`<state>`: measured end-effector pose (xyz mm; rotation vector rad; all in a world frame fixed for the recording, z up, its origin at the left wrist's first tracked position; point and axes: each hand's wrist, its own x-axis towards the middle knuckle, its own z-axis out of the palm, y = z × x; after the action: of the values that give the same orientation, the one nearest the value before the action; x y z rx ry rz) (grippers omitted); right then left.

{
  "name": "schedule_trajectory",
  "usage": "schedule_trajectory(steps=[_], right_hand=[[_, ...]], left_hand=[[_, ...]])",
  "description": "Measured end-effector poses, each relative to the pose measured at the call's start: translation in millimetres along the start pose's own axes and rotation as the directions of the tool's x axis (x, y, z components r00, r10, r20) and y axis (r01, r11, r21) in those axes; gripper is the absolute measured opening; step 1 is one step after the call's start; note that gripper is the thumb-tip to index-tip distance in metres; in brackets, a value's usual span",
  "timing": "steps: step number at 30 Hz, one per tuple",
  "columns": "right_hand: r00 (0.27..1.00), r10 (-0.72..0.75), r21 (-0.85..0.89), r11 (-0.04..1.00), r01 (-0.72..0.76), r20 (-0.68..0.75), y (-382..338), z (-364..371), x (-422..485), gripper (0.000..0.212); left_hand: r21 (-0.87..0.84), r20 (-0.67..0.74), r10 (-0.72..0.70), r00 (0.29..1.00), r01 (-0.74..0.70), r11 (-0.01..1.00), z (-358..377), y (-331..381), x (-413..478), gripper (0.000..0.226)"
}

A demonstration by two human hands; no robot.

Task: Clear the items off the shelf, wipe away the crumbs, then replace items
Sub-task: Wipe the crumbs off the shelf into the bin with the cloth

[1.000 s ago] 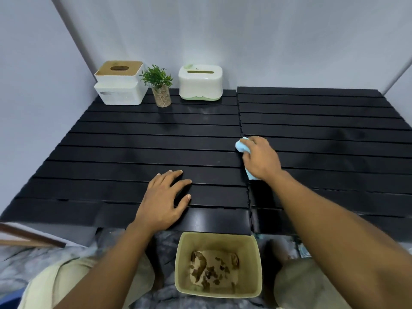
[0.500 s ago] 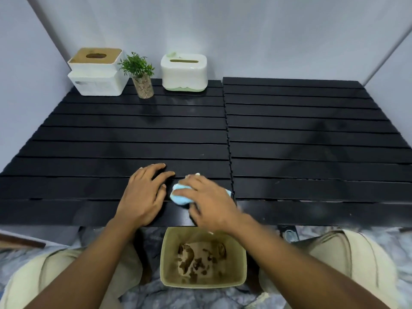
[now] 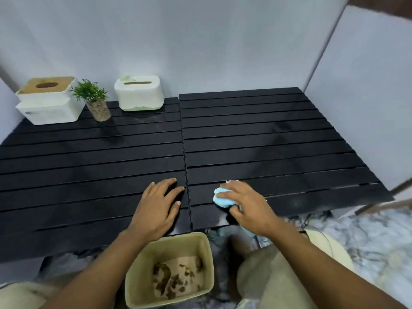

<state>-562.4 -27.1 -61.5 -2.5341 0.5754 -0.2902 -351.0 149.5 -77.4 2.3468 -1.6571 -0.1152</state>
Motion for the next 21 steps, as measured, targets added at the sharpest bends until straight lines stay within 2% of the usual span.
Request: schedule_trajectory(steps=[2,3,5,7,9,11,13,14,15,16,17,18,19,21], right_hand=[[0.992,-0.043,0.165,0.986,0.023,0.119,0,-6,-12,0.045],[0.987,-0.027,0.254,0.967,-0.015,0.160,0,-15,-14,0.043],[0.990,0.023,0.347,0.935,-0.070,0.137,14,-38,-13,0.041],[0.995,0.093,0.294,0.952,-0.082,-0.024,43,-61,-8,0.040],[0.970,0.174,0.112,0.981,-0.156,-0.172,83,-82,-4,0.039],[0.954,0.263,0.047,0.965,-0.259,-0.143,115,-99,-2,0.044],[0.942,0.327,0.086,0.943,-0.321,-0.070,138,-114,-4,0.051],[0.924,0.363,0.127,0.929,-0.349,-0.120,148,-120,-5,0.050],[0.875,0.429,0.181,0.901,-0.395,-0.223,157,-126,-7,0.047],[0.793,0.521,0.235,0.853,-0.466,-0.317,164,-132,-8,0.042],[0.708,0.617,0.270,0.787,-0.554,-0.344,170,-137,-9,0.038],[0.656,0.695,0.287,0.719,-0.633,-0.294,174,-141,-11,0.038],[0.644,0.740,0.290,0.671,-0.683,-0.196,179,-142,-12,0.039],[0.663,0.747,0.320,0.640,-0.699,-0.046,182,-139,-12,0.042]], left_hand=[[-0.020,0.004,0.041,0.999,-0.040,0.999,4,22,20,0.050],[-0.023,0.006,0.070,0.998,-0.070,0.997,6,32,31,0.050],[-0.024,0.007,0.130,0.992,-0.129,0.991,11,54,52,0.050],[-0.038,0.008,0.175,0.984,-0.175,0.984,15,77,75,0.048],[-0.061,0.008,0.214,0.977,-0.213,0.975,22,101,97,0.045],[-0.084,0.011,0.248,0.969,-0.246,0.966,29,126,116,0.045],[-0.113,0.020,0.262,0.965,-0.258,0.960,37,152,135,0.044],[-0.125,0.025,0.253,0.967,-0.248,0.960,41,165,144,0.044],[-0.138,0.032,0.237,0.971,-0.230,0.963,45,176,152,0.043],[-0.165,0.040,0.211,0.977,-0.202,0.965,47,188,160,0.042],[-0.221,0.063,0.177,0.982,-0.159,0.962,49,198,168,0.041],[-0.309,0.095,0.134,0.986,-0.099,0.946,49,208,176,0.039],[-0.406,0.144,0.082,0.986,-0.016,0.914,51,218,184,0.038],[-0.548,0.268,-0.026,0.963,0.174,0.818,55,234,201,0.041]])
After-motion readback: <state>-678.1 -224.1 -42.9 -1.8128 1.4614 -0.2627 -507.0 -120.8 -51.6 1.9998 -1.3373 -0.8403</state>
